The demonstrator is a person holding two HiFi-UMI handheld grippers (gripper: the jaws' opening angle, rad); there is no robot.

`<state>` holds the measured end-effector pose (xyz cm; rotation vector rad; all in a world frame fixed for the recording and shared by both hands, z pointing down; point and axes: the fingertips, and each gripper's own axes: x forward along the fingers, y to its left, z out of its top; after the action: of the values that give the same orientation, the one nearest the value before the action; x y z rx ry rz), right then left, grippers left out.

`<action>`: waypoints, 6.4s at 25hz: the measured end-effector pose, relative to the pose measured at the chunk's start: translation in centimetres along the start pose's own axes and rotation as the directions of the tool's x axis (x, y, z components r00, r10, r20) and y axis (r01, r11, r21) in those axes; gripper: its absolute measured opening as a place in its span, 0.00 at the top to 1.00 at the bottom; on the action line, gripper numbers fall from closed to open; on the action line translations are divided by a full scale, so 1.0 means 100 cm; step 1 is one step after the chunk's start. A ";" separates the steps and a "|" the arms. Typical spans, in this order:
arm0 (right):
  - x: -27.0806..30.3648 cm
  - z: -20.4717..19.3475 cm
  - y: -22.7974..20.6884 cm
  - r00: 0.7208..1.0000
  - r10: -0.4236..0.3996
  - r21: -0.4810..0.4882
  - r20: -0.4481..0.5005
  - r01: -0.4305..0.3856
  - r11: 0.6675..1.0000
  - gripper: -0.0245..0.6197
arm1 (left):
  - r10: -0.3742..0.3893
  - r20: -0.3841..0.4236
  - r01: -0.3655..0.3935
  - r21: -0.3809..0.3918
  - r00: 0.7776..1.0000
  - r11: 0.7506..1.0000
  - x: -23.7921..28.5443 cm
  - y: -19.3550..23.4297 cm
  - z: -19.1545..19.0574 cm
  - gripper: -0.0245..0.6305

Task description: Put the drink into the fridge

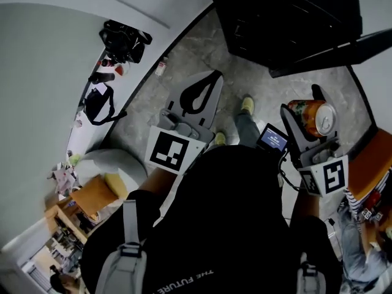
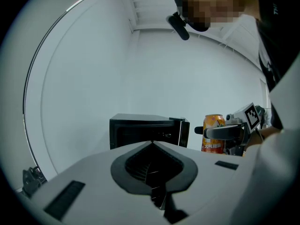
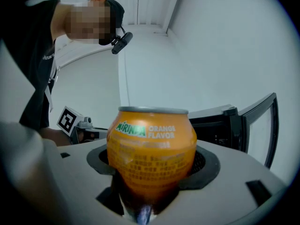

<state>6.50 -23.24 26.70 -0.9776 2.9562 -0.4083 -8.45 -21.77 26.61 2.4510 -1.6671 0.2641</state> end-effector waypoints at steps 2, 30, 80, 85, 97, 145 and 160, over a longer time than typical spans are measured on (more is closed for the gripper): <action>0.019 0.004 -0.001 1.000 -0.008 -0.018 -0.008 0.007 1.000 0.43 | 0.003 -0.005 -0.003 -0.013 1.000 1.000 0.007 0.014 0.001 0.94; 0.069 -0.003 -0.011 0.995 0.089 -0.115 -0.041 -0.094 0.989 0.43 | 0.108 -0.013 -0.108 -0.049 0.994 0.993 0.018 0.043 0.014 0.94; 0.161 -0.111 -0.115 0.954 -0.279 -0.159 -0.107 0.260 0.952 0.43 | -0.130 -0.043 0.127 -0.064 0.991 0.990 0.093 0.144 -0.083 0.94; 0.166 -0.122 -0.131 0.954 -0.284 -0.180 -0.099 0.263 0.948 0.43 | -0.136 -0.043 0.135 -0.032 0.990 0.990 0.099 0.142 -0.094 0.94; 0.184 -0.159 -0.165 0.945 -0.308 -0.192 -0.112 0.283 0.940 0.43 | -0.097 -0.077 0.096 -0.024 0.992 0.995 0.112 0.143 -0.115 0.94; 0.253 -0.221 -0.296 0.824 -0.566 -0.208 0.001 0.554 0.806 0.43 | -0.133 -0.143 0.131 -0.020 0.981 0.991 0.144 0.130 -0.154 0.94; 0.253 -0.212 -0.292 0.826 -0.564 -0.221 0.009 0.552 0.804 0.41 | -0.148 -0.149 0.147 -0.017 0.978 0.989 0.152 0.126 -0.152 0.94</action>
<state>1.48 -55.50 56.35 -1.9065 2.7379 -0.1041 -15.45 -36.52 45.41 2.4676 -1.4164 0.4113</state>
